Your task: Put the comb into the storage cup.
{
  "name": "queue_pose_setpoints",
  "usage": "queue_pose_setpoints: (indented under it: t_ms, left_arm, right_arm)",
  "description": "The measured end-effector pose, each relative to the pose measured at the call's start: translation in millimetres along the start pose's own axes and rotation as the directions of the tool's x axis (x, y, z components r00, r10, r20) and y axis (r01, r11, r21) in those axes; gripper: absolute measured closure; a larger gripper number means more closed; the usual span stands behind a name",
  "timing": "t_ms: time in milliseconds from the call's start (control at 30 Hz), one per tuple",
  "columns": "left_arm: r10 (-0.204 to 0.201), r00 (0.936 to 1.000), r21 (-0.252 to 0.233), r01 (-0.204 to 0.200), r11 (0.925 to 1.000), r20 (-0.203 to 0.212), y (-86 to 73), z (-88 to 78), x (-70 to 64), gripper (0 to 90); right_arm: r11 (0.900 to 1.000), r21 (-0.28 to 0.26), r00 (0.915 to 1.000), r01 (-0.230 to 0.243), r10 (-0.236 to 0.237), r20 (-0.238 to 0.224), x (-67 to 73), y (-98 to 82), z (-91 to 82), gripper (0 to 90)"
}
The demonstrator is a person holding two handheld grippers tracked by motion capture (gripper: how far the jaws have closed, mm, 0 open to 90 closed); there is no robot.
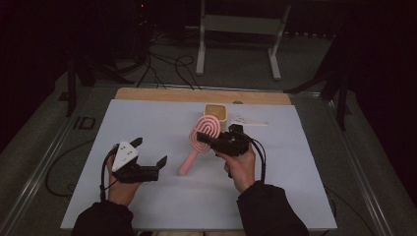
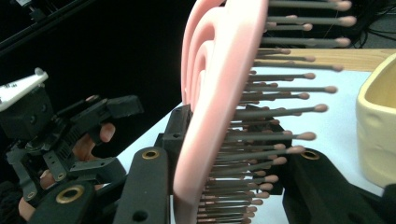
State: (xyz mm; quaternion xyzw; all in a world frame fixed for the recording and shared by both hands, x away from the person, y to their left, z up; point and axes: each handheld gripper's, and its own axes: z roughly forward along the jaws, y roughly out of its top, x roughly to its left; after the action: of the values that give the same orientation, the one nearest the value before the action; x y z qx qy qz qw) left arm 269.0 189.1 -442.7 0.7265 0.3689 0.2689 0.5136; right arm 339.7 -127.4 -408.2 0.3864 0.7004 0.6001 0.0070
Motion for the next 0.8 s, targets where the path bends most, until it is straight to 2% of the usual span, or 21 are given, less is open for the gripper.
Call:
queue_pose_setpoints:
  t_ms: [33, 67, 133, 167, 367, 533, 633, 800]
  left_arm:
    - [-0.016, 0.9999, 0.008, 0.016, 0.9998, 0.001, -8.0, -4.7, 2.4, 0.1]
    - [-0.016, 0.9999, 0.008, 0.016, 0.9998, 0.001, -8.0, -4.7, 2.4, 0.1]
    - [-0.025, 0.9997, 0.015, 0.025, 0.9996, 0.008, -17.9, -7.4, 2.9, 0.1]
    - [-0.018, 0.9998, 0.039, 0.018, 0.9991, 0.002, -27.0, -8.1, 2.7, 0.1]
    - [0.028, 0.999, 0.083, -0.025, 0.9962, -0.034, -41.3, -16.5, 4.7, 0.1]
    - [0.005, 0.9987, 0.073, -0.002, 0.9973, -0.05, -51.3, -26.0, 12.6, 0.1]
    - [0.007, 0.9982, 0.086, -0.002, 0.9963, -0.059, -57.1, -24.5, 16.8, 0.1]
    - [-0.001, 0.9976, 0.081, 0.007, 0.9967, -0.07, -59.3, -24.3, 19.1, 0.1]
  right_arm:
    - [1.0, -0.002, 1.0, 0.008, -0.008, 0.003, 0.0, 0.9, -1.1, 63.7]
    - [1.0, -0.002, 1.0, 0.008, -0.008, 0.003, 0.0, 0.9, -1.1, 63.7]
    - [1.0, 0.0, 0.9999, 0.013, -0.013, 0.01, 0.5, 2.5, -2.8, 63.7]
    - [1.0, -0.003, 0.9997, 0.017, -0.017, 0.018, 0.2, 4.2, -5.0, 63.7]
    - [1.0, -0.006, 0.9995, 0.024, -0.023, 0.02, -0.3, 4.9, -8.8, 63.7]
    - [1.0, 0.002, 0.9995, 0.023, -0.023, 0.02, -2.4, 4.4, -9.1, 63.7]
    - [1.0, 0.002, 0.9997, 0.015, -0.015, 0.021, -4.5, 6.0, -7.6, 63.7]
    - [1.0, -0.002, 0.9998, 0.006, -0.006, 0.02, -5.1, 8.0, -5.3, 63.6]
